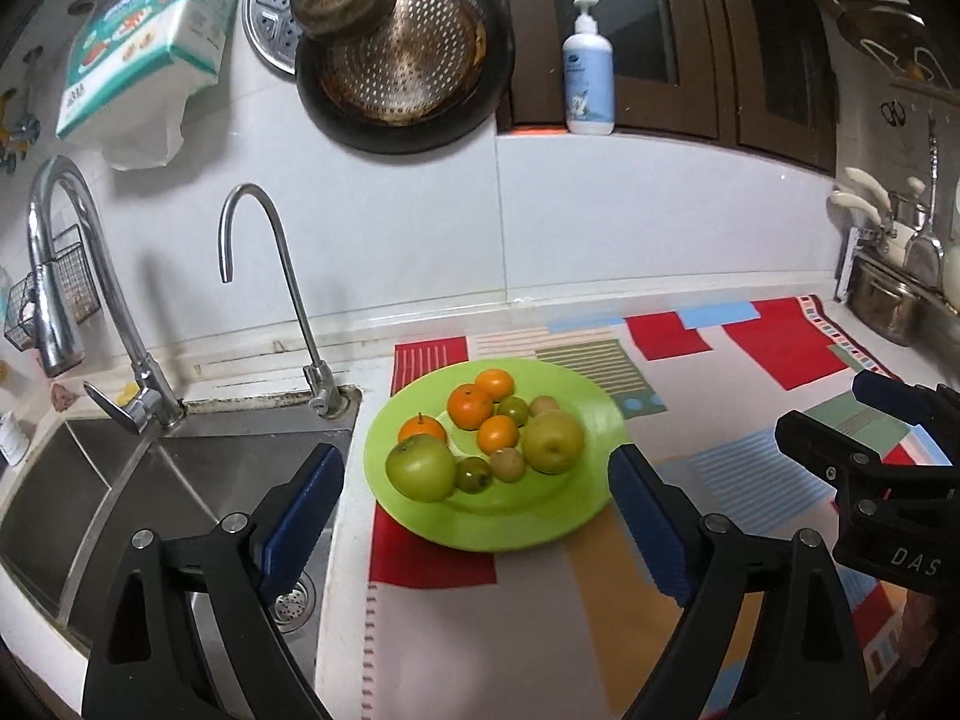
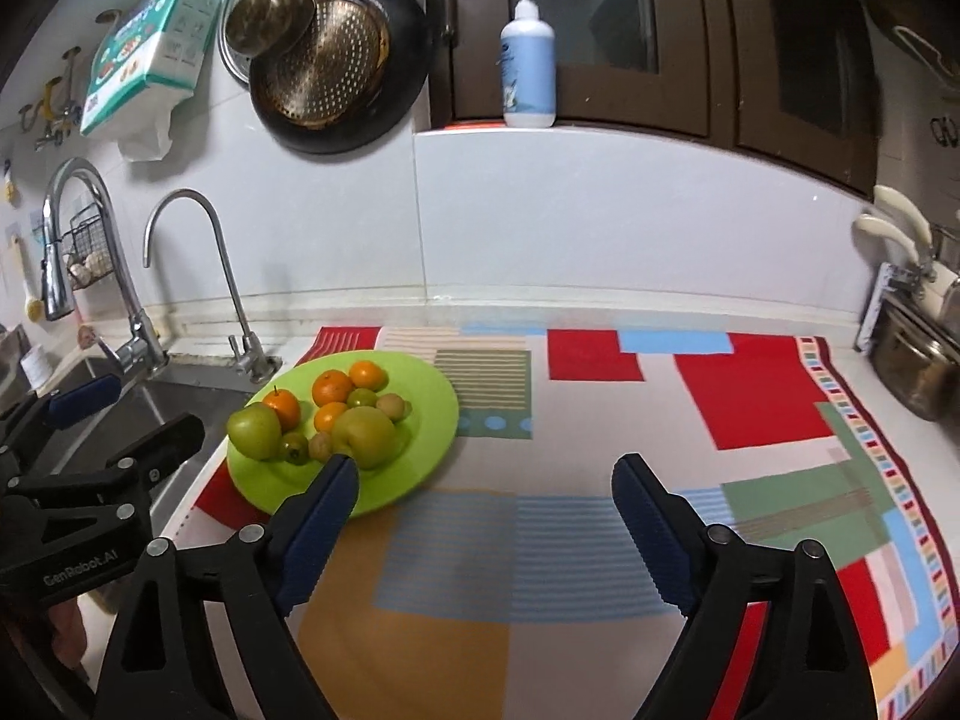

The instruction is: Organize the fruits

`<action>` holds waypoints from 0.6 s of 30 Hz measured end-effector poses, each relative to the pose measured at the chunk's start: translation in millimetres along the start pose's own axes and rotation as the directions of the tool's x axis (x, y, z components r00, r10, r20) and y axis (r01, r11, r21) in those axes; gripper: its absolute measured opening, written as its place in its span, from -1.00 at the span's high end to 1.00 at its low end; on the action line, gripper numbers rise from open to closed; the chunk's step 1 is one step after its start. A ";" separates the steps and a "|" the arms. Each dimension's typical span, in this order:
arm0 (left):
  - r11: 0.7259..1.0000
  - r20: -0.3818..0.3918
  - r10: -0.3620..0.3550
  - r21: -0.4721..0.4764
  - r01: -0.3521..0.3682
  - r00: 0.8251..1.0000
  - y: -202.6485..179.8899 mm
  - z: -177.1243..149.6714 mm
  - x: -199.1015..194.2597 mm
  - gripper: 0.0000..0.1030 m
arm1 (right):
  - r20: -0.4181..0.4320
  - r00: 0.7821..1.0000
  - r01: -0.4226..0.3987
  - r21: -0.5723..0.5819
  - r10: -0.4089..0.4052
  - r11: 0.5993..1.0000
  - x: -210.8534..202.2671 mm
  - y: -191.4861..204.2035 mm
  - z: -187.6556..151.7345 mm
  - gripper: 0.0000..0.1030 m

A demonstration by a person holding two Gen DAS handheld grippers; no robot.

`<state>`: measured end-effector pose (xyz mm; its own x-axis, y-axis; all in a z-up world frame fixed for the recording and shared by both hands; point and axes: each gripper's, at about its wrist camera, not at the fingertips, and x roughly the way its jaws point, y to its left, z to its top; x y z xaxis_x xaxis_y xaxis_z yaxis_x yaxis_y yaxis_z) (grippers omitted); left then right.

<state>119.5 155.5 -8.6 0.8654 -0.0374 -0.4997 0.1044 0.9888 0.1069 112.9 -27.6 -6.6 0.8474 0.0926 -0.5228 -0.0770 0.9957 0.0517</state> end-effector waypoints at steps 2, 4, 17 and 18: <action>1.000 0.010 0.002 -0.003 -0.002 1.000 -4.8 -1.8 -10.9 -0.79 | 0.009 1.000 0.001 0.000 -0.001 1.000 -10.8 -3.9 -2.8 -0.69; 1.000 0.021 0.011 -0.010 -0.011 1.000 -10.7 -5.1 -24.4 -0.82 | 0.015 1.000 0.002 0.002 -0.002 1.000 -21.3 -8.6 -5.7 -0.70; 0.999 0.063 0.048 -0.022 -0.047 0.997 -35.1 -28.4 -98.0 -0.90 | 0.053 0.998 -0.016 0.002 0.016 1.000 -93.4 -30.1 -31.8 -0.70; 0.999 0.066 0.050 -0.023 -0.048 0.997 -36.3 -29.7 -102.4 -0.90 | 0.054 0.998 -0.017 0.003 0.017 1.000 -97.6 -31.2 -33.7 -0.70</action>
<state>12.6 127.8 13.2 0.9000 0.0024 -0.4358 0.0514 0.9924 0.1116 14.9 -67.6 14.1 0.8733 0.1094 -0.4747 -0.0902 0.9939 0.0631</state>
